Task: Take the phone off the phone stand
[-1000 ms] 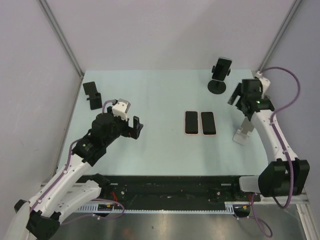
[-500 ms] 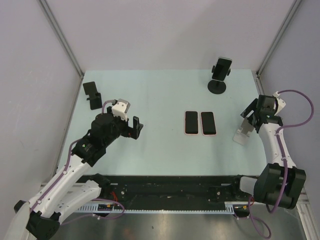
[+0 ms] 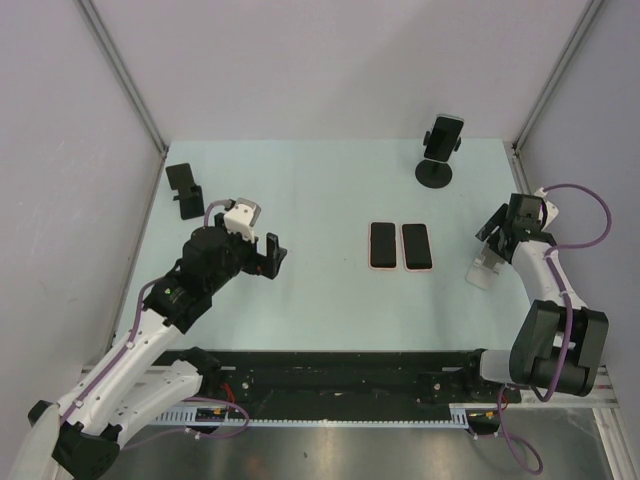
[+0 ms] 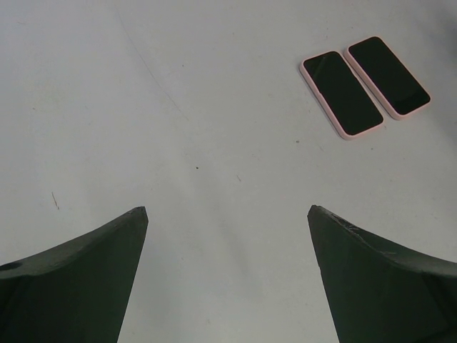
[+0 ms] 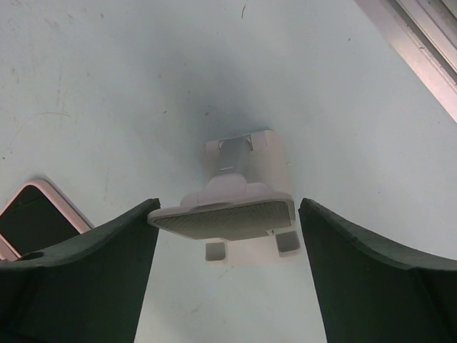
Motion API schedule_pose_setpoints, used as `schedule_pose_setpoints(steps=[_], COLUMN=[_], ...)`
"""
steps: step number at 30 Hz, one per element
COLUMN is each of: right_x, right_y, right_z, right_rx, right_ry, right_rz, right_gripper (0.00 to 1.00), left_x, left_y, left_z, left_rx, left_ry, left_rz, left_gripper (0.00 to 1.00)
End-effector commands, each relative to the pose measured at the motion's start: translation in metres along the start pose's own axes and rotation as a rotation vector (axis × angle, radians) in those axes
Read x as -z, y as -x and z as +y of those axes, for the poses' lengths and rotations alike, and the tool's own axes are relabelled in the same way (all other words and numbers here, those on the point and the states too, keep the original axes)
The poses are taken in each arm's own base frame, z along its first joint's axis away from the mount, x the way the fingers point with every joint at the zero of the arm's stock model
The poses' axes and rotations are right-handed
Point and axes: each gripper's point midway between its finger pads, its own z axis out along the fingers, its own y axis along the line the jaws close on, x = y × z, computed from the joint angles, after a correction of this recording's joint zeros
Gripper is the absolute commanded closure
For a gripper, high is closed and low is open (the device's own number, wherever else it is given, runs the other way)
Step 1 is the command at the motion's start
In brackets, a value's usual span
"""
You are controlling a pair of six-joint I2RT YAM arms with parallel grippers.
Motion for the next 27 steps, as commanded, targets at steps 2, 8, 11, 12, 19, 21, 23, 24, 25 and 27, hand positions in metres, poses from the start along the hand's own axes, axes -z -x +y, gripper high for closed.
schedule_pose_setpoints(steps=[2,8,11,12,19,21,23,24,25,27], right_x=[-0.003,0.011,0.026,0.032,0.087,0.106,0.126,0.134,0.147,0.161], right_y=[0.004,0.006,0.010,0.010,0.017,0.014,-0.001,-0.006,-0.017,-0.029], right_z=[0.006,0.007,0.014,0.021,0.069,0.087,0.114,0.123,0.140,0.155], right_rx=[0.000,-0.011,-0.011,0.003,0.057,0.070,0.105,0.114,0.141,0.148], right_ry=[0.038,0.063,0.109,0.130,0.345,0.438,0.557,0.598,0.664,0.729], right_rz=[-0.024,-0.043,-0.070,-0.082,-0.188,-0.195,-0.172,-0.166,-0.150,-0.128], right_gripper=[0.29,0.64,0.74,0.79,0.94,0.96,0.97,0.97,0.97,0.97], left_x=[0.000,0.000,-0.001,-0.001,0.002,0.001,-0.002,-0.002,-0.006,-0.009], left_y=[0.003,0.003,0.004,0.005,0.027,0.032,0.038,0.043,0.045,0.053], left_z=[-0.004,-0.021,-0.033,-0.036,-0.075,-0.089,-0.098,-0.105,-0.109,-0.120], left_rx=[-0.030,-0.029,-0.026,-0.025,0.082,0.099,0.099,0.102,0.108,0.135], left_ry=[-0.025,-0.123,-0.191,-0.205,-0.382,-0.425,-0.439,-0.443,-0.448,-0.468], left_rz=[-0.012,-0.007,0.000,-0.003,-0.024,-0.025,-0.032,-0.046,-0.043,-0.062], left_gripper=[0.00,0.00,0.00,0.00,0.00,0.00,0.00,0.00,0.00,0.00])
